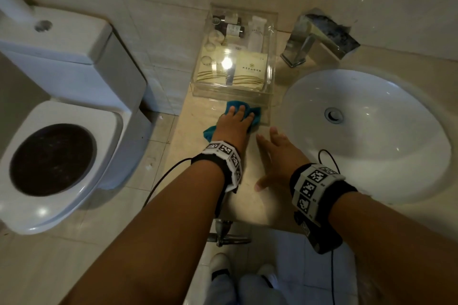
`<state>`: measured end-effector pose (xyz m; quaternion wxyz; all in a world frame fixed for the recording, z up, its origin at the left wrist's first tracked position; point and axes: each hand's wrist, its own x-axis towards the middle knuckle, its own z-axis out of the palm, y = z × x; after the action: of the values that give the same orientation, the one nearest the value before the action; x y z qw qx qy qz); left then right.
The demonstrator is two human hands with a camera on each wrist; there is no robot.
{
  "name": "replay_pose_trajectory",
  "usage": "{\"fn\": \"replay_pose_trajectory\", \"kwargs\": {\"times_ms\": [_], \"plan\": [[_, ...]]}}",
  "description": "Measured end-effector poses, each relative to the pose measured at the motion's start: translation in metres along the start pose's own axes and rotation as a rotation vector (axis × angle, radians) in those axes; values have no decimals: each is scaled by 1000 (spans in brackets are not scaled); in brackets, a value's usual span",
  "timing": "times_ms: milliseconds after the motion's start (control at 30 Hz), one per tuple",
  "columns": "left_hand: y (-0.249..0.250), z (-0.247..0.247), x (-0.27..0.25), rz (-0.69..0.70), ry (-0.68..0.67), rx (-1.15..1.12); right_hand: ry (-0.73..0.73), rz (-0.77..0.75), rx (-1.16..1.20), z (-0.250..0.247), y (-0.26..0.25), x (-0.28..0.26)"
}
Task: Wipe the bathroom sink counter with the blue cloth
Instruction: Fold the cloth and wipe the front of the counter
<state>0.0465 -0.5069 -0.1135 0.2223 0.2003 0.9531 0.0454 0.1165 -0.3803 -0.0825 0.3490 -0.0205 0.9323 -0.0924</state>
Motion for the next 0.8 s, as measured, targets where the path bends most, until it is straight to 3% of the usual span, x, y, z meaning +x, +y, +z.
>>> {"fn": "replay_pose_trajectory", "kwargs": {"times_ms": [167,400,533,800], "plan": [[-15,16,-21,92,7,-51,-9,-13,21,1,3,2],[-7,11,-14,-25,-1,-60,16,-40,44,6,10,4],[18,1,7,50,-65,10,63,-53,45,7,10,3],[21,6,7,150,-22,30,88,-67,67,7,11,1]]}}
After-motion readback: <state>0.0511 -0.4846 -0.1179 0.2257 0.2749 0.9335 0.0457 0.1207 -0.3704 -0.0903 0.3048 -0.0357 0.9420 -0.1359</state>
